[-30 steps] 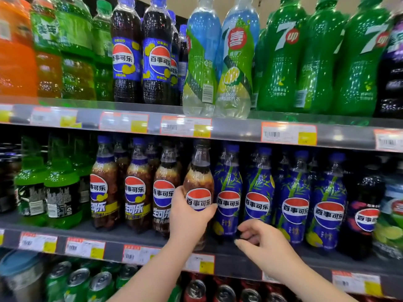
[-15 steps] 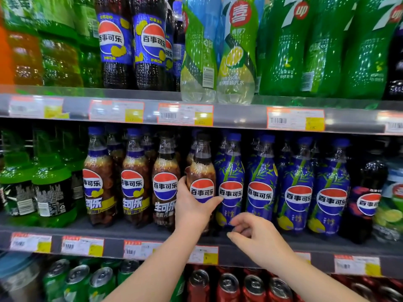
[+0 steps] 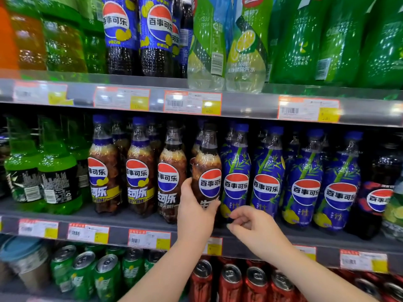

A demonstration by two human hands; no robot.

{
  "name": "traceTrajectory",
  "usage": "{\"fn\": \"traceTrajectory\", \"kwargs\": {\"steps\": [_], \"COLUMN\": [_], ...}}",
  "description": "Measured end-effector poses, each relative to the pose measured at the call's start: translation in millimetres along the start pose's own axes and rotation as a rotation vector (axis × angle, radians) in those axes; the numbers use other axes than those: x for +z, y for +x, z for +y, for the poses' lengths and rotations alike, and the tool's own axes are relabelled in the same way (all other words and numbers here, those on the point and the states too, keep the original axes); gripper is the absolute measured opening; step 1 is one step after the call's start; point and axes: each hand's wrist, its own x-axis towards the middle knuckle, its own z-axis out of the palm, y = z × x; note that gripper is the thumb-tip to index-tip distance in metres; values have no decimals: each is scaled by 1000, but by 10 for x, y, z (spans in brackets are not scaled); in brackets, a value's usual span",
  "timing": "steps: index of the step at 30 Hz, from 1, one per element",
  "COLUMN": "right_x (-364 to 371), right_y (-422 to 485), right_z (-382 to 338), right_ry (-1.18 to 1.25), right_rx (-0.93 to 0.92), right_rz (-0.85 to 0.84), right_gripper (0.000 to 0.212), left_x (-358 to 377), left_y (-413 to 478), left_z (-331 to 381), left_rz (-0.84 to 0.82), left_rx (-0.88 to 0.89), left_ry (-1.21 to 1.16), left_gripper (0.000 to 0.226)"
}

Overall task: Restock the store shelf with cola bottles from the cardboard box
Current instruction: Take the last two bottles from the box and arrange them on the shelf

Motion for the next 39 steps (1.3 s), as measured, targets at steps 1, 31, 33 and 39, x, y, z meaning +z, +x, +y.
{"fn": "traceTrajectory", "kwargs": {"steps": [1, 31, 33, 39], "right_x": [-6, -29, 28, 146], "right_y": [4, 67, 99, 181], "right_z": [3, 3, -30, -321], "right_ry": [5, 123, 131, -78], "right_rx": [1, -32, -54, -155], "right_rz": [0, -24, 0, 178], "right_gripper": [19, 10, 16, 59], "left_x": [5, -220, -417, -785], "left_y": [-21, -245, -208, 167], "left_z": [-19, -163, -140, 124], "left_rz": [11, 130, 187, 107], "left_rx": [8, 72, 110, 142], "left_ry": [15, 220, 264, 395], "left_gripper": [75, 53, 54, 85]}}
